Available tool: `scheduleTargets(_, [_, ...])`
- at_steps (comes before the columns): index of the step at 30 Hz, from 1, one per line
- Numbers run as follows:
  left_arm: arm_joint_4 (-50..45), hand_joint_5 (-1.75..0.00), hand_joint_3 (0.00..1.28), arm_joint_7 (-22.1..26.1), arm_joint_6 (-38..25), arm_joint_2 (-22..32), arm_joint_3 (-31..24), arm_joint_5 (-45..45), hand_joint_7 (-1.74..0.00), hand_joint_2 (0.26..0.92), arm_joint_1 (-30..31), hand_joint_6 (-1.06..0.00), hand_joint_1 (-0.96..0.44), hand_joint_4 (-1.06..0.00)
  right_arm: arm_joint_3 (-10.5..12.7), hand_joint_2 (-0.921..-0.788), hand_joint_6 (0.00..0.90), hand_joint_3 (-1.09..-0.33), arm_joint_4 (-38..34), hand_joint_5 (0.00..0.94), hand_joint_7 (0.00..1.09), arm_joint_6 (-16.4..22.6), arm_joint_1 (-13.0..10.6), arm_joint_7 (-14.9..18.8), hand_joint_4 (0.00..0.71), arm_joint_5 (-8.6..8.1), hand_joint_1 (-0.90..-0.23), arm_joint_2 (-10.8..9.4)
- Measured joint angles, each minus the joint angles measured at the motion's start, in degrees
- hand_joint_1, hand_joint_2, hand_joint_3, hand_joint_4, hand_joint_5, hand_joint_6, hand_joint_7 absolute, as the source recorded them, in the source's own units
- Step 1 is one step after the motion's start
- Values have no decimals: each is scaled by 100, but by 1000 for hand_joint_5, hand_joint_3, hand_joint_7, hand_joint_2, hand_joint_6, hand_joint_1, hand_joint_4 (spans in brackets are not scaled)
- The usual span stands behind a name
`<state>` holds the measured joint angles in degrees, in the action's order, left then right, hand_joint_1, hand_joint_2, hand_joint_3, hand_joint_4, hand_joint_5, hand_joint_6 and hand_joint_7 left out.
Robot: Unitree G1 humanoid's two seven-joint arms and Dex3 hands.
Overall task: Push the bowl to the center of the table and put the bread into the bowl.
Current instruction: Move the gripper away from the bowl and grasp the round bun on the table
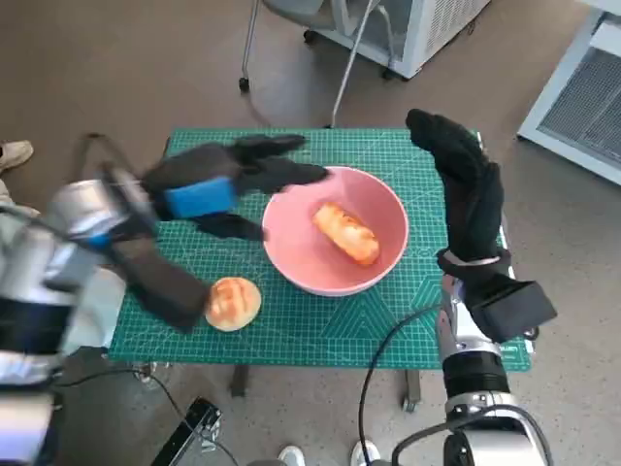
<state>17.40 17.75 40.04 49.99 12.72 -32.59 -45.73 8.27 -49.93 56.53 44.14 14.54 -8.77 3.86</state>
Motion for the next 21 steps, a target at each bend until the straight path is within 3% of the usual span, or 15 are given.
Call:
scheduleTargets(11, [-1161, -41, 0, 711, -64, 896, -743, 548, -179, 838, 1225, -388, -77, -321, -8, -920, 123, -631, 26, 7, 856, -36, -4, 32, 411, -7, -437, -2])
scheduleTargets(21, [-1402, -15, 0, 1076, -117, 1033, -963, 940, -134, 828, 1975, -426, -76, -347, -15, -916, 128, -638, 28, 6, 857, -77, -4, 63, 411, -5, -435, -1])
